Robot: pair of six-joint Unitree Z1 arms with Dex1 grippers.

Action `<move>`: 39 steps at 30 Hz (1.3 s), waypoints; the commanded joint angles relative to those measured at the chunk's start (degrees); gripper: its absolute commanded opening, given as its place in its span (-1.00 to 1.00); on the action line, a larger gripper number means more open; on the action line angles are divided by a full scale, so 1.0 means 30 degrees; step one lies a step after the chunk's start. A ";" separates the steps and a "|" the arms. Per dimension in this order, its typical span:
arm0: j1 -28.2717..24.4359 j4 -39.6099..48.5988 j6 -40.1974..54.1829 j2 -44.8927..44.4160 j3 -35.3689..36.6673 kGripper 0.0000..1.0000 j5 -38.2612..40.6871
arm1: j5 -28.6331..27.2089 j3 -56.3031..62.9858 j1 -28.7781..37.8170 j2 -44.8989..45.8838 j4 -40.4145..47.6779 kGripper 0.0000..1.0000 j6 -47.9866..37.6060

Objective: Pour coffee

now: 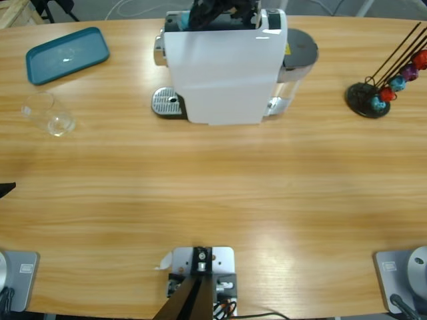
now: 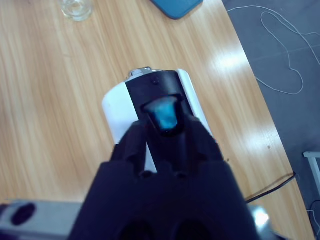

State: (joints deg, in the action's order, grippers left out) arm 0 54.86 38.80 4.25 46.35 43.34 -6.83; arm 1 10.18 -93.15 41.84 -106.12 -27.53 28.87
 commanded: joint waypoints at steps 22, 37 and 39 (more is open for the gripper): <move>-0.0241 -0.0276 -0.0128 -0.0034 -0.0735 1.00 -0.0654 | -0.8731 1.4566 0.4717 1.3325 0.3217 -1.00 -1.4452; -0.0247 -0.0305 -0.0128 0.0148 -0.0735 1.00 -0.0777 | -0.9018 0.6797 -0.0270 0.5274 0.7283 -1.00 -2.1811; -0.0252 -0.0335 -0.0128 0.0224 -0.0735 1.00 -0.0888 | -0.8555 0.6732 -0.0135 0.5198 0.7646 -1.00 -2.2057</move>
State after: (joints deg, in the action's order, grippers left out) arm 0 54.61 38.51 4.25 46.36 43.29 -8.09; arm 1 -18.65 -71.20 41.23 -83.34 -6.99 -34.14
